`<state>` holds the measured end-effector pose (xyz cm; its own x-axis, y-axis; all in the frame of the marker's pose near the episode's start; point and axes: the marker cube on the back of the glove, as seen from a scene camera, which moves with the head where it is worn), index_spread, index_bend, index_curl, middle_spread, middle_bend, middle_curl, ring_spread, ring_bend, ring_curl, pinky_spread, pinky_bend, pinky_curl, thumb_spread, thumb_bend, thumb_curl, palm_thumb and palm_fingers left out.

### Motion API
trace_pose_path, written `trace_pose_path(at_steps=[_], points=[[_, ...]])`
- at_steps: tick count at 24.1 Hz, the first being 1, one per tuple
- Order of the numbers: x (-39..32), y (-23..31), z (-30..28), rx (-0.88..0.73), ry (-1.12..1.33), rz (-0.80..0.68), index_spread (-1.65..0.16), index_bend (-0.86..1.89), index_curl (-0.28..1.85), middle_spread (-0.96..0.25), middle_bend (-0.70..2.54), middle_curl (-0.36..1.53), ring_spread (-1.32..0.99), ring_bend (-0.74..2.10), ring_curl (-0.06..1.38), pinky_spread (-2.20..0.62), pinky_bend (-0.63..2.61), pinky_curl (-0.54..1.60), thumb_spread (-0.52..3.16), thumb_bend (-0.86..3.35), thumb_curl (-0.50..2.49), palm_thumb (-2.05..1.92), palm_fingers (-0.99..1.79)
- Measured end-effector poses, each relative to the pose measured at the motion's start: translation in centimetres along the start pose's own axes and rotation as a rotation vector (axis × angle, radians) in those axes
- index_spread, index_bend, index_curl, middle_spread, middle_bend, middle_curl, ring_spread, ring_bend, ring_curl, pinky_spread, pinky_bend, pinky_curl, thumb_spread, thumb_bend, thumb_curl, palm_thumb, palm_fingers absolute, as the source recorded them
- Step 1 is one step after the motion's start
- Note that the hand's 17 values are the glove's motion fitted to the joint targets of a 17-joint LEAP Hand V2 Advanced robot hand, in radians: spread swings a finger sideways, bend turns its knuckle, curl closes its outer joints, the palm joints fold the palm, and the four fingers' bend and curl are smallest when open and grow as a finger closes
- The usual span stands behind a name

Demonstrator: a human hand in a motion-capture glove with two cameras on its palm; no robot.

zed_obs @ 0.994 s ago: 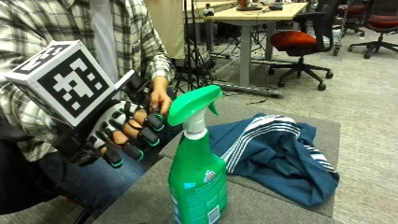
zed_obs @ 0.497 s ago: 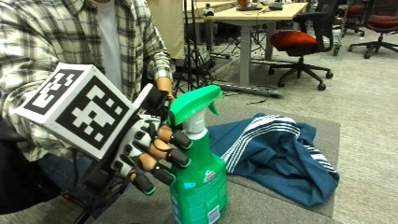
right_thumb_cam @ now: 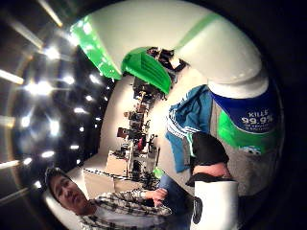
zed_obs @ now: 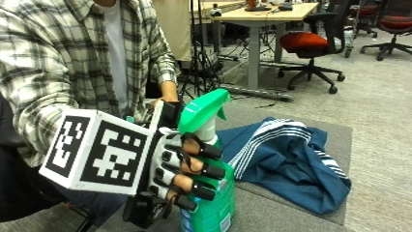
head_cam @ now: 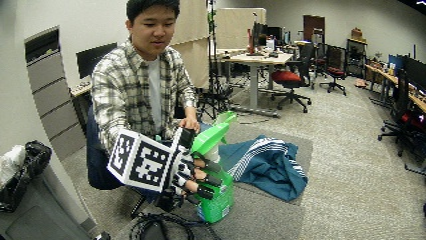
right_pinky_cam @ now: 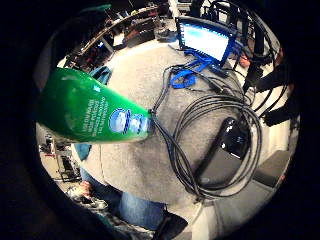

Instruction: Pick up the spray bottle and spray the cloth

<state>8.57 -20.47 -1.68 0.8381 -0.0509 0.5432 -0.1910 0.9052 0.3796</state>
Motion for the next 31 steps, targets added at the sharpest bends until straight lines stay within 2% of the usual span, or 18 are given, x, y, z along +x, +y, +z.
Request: trace_pose_path(at_steps=[5, 11, 19, 31], points=[[0.2, -0.2, 0.8, 0.093, -0.040, -0.020, -0.32, 0.09, 0.24, -0.09, 0.40, 0.37, -0.04, 0.53, 0.31, 0.13, 0.36, 0.19, 1.10, 0.19, 0.37, 0.74, 0.69], [-0.6, -0.6, 1.8, 0.145, -0.083, -0.088, -0.27, 0.13, 0.26, -0.08, 0.44, 0.41, -0.09, 0.59, 0.36, 0.10, 0.39, 0.22, 1.04, 0.18, 0.41, 0.82, 0.90], [-2.3, 0.3, 2.0, 0.144, -0.116, -0.154, -0.25, 0.13, 0.29, -0.11, 0.33, 0.42, -0.11, 0.55, 0.39, 0.02, 0.55, 0.30, 0.85, 0.15, 0.49, 0.95, 0.95], [-7.9, 0.9, -1.5, 0.108, 0.162, -0.340, -0.26, 0.08, 0.26, -0.12, 0.31, 0.45, -0.13, 0.53, 0.41, -0.08, 0.66, 0.35, 0.64, 0.04, 0.56, 1.01, 1.08]])
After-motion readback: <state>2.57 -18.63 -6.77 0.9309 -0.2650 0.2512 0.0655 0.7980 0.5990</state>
